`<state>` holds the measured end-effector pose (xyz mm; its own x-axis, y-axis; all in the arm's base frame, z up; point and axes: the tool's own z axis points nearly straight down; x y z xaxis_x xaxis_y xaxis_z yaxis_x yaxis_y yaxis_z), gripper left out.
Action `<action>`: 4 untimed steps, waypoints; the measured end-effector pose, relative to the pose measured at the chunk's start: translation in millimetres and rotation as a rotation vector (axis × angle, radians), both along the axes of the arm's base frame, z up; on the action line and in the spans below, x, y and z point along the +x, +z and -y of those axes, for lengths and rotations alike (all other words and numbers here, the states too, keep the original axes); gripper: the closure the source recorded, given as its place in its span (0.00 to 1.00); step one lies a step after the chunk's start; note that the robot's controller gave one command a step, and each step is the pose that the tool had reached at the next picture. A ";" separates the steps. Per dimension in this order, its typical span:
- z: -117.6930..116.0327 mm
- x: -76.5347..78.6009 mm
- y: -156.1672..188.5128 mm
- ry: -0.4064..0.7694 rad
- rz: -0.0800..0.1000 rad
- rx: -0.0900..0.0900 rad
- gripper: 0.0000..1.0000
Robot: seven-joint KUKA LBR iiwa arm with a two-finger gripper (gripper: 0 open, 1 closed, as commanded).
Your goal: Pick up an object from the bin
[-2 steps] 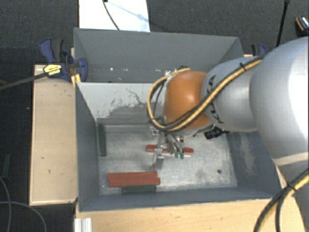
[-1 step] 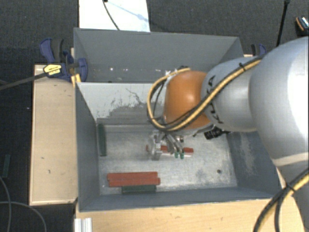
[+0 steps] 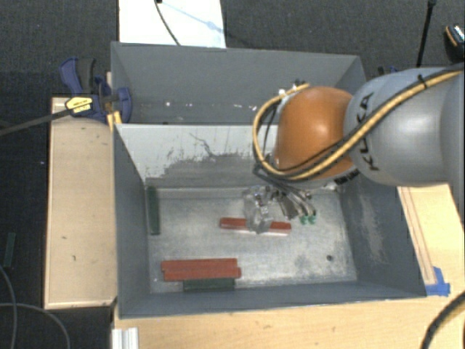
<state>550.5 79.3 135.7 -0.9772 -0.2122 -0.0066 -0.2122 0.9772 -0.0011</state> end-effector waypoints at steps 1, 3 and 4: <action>-1.2 -0.6 -1.4 -0.002 -0.003 0.001 0.00; 8.6 29.8 -64.8 0.067 -0.002 0.001 1.00; 23.8 4.7 58.8 0.056 0.004 0.000 1.00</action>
Offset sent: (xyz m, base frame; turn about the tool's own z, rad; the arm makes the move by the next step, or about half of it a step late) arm 0.0000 0.0000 0.0000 0.0000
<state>555.2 55.5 194.4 -0.9636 -0.2670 -0.0103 -0.2670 0.9637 -0.0017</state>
